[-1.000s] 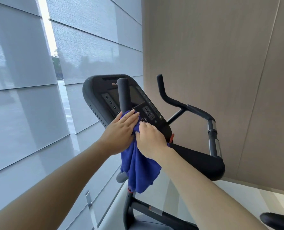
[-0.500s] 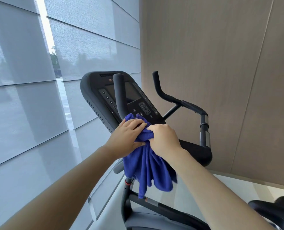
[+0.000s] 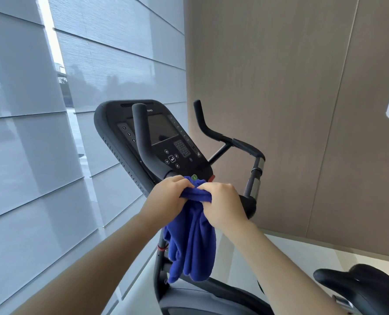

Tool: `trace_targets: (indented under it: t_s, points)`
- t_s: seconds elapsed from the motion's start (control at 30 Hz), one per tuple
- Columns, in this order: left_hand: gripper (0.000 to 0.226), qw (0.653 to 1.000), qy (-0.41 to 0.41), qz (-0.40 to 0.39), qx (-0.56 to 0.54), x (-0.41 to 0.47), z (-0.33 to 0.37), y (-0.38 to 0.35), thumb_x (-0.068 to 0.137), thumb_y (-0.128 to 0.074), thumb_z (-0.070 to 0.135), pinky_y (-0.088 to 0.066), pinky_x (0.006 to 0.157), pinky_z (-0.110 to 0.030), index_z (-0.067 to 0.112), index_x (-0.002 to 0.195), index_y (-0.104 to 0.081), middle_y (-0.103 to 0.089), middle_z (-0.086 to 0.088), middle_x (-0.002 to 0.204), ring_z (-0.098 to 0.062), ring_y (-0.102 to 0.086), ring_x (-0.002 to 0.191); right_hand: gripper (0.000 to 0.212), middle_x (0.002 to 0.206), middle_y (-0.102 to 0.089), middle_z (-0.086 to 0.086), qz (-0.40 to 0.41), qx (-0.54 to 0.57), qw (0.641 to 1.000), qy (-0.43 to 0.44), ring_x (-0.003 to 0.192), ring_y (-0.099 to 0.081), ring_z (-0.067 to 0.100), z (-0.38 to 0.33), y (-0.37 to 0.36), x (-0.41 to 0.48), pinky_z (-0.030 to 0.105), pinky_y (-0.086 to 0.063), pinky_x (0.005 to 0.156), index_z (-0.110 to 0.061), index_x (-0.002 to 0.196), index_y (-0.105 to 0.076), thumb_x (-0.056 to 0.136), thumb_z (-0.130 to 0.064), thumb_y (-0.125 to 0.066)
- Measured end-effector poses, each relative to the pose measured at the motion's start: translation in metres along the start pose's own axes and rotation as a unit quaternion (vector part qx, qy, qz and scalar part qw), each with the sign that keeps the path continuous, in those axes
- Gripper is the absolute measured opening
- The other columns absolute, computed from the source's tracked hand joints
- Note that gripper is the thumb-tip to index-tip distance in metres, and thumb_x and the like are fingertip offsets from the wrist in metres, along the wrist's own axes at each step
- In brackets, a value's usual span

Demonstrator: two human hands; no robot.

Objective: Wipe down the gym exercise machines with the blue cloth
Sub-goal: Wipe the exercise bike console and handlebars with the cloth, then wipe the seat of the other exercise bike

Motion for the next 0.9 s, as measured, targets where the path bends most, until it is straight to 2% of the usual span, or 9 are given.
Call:
trace_targets:
  t_s: [0.1,0.27,0.37,0.5,0.6,0.73,0.83,0.9]
  points:
    - [0.033,0.999,-0.017,-0.028,0.015,-0.002,0.023,-0.008,0.08,-0.053,0.0,-0.037,0.073,-0.023,0.015,0.106,-0.066,-0.065,0.001,0.103,-0.021,-0.056,0.097,0.019,0.087,-0.071,0.004,-0.011,0.014,1.0,-0.013,0.075,-0.058,0.02,0.016,0.011,-0.015,0.023,-0.047,0.068,-0.016,0.098,-0.07,0.086,-0.008,-0.056]
    - [0.036,0.995,-0.015,-0.086,0.047,-0.009,0.06,-0.035,0.085,-0.046,0.005,-0.046,0.083,-0.034,0.021,0.114,-0.061,-0.063,0.007,0.115,-0.017,-0.055,0.107,0.021,0.091,-0.071,0.001,-0.017,0.041,0.999,-0.03,0.082,-0.063,0.018,0.046,0.031,-0.047,0.024,-0.052,0.073,-0.019,0.102,-0.069,0.089,-0.01,-0.056]
    - [0.033,0.991,0.01,-0.101,0.085,-0.009,0.082,-0.048,0.088,-0.042,0.007,-0.048,0.079,-0.034,0.023,0.11,-0.061,-0.063,0.009,0.112,-0.015,-0.053,0.108,0.025,0.099,-0.071,-0.001,-0.038,0.049,0.997,-0.039,0.088,-0.063,0.016,0.063,0.043,-0.067,0.023,-0.051,0.078,-0.024,0.11,-0.066,0.09,-0.014,-0.055]
    - [0.035,0.994,0.086,-0.056,0.028,-0.013,0.116,-0.053,0.083,-0.044,0.004,-0.048,0.074,-0.035,0.025,0.104,-0.063,-0.064,0.007,0.103,-0.019,-0.056,0.097,0.031,0.102,-0.069,-0.006,-0.032,0.061,0.995,-0.07,0.091,-0.061,0.012,0.09,0.063,-0.101,0.015,-0.042,0.074,-0.029,0.116,-0.06,0.091,-0.012,-0.053]
    - [0.035,0.995,0.08,-0.055,-0.015,-0.018,0.154,-0.068,0.078,-0.045,0.001,-0.045,0.069,-0.03,0.023,0.099,-0.063,-0.064,0.006,0.097,-0.019,-0.057,0.089,0.03,0.097,-0.068,-0.009,-0.011,0.066,0.994,-0.089,0.085,-0.058,0.01,0.113,0.085,-0.13,0.016,-0.041,0.07,-0.031,0.111,-0.06,0.089,-0.011,-0.053]
    - [0.03,0.994,0.07,-0.069,-0.052,-0.025,0.202,-0.099,0.075,-0.047,-0.001,-0.046,0.068,-0.033,0.018,0.094,-0.062,-0.063,0.002,0.094,-0.018,-0.055,0.083,0.027,0.098,-0.066,-0.013,0.002,0.047,0.99,-0.132,0.087,-0.057,0.012,0.154,0.111,-0.176,0.022,-0.042,0.069,-0.036,0.109,-0.058,0.085,-0.021,-0.059]
    - [0.027,0.991,0.054,-0.102,-0.064,-0.032,0.241,-0.132,0.074,-0.049,0.0,-0.037,0.062,-0.025,0.018,0.091,-0.057,-0.058,0.005,0.09,-0.016,-0.05,0.08,0.026,0.1,-0.064,-0.014,0.012,0.026,0.986,-0.163,0.093,-0.055,0.012,0.188,0.134,-0.215,0.026,-0.043,0.073,-0.035,0.107,-0.059,0.082,-0.029,-0.064]
    - [0.024,0.989,0.047,-0.119,-0.071,-0.037,0.266,-0.151,0.073,-0.049,0.002,-0.032,0.057,-0.025,0.019,0.089,-0.053,-0.053,0.008,0.087,-0.016,-0.047,0.078,0.025,0.1,-0.064,-0.013,0.015,0.013,0.983,-0.18,0.095,-0.054,0.013,0.211,0.15,-0.24,0.029,-0.045,0.077,-0.032,0.105,-0.059,0.081,-0.032,-0.065]
Point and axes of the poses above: each hand's wrist, its own x-axis towards the middle knuckle, its own y-axis out of the back of the hand, z = x × y, the point moved 9 cm from there along x, towards the middle knuckle
